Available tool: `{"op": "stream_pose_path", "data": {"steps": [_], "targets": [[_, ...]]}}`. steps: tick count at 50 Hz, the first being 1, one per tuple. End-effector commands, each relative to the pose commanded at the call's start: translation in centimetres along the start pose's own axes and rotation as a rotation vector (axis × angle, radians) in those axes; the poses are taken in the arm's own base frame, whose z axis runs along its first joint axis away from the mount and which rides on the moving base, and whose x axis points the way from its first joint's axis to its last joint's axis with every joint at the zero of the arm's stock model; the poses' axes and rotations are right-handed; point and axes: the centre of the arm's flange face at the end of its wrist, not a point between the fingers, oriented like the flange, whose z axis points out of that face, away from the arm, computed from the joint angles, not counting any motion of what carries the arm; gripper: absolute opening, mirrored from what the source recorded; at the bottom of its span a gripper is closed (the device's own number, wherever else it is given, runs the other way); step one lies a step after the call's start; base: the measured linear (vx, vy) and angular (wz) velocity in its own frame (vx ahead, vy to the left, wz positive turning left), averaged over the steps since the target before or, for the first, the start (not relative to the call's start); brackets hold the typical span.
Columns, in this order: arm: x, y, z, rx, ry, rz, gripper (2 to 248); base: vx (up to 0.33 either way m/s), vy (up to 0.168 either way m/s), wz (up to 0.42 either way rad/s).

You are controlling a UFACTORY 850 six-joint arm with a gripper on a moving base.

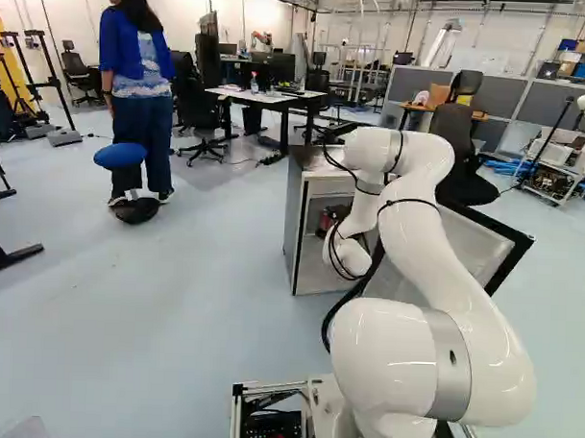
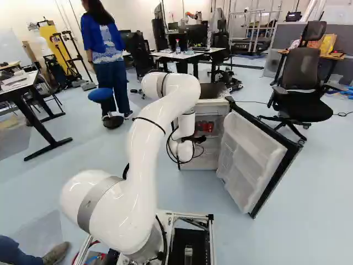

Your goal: Grab a drink from the fridge

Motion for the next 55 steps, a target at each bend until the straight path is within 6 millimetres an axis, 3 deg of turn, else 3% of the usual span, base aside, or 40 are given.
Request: {"op": "stream_pose_path", "data": {"steps": [55], "targets": [[-0.1, -0.6, 5.1, 0.02, 0.036, -0.022, 247, 0.0, 0.0, 0.0]]}}
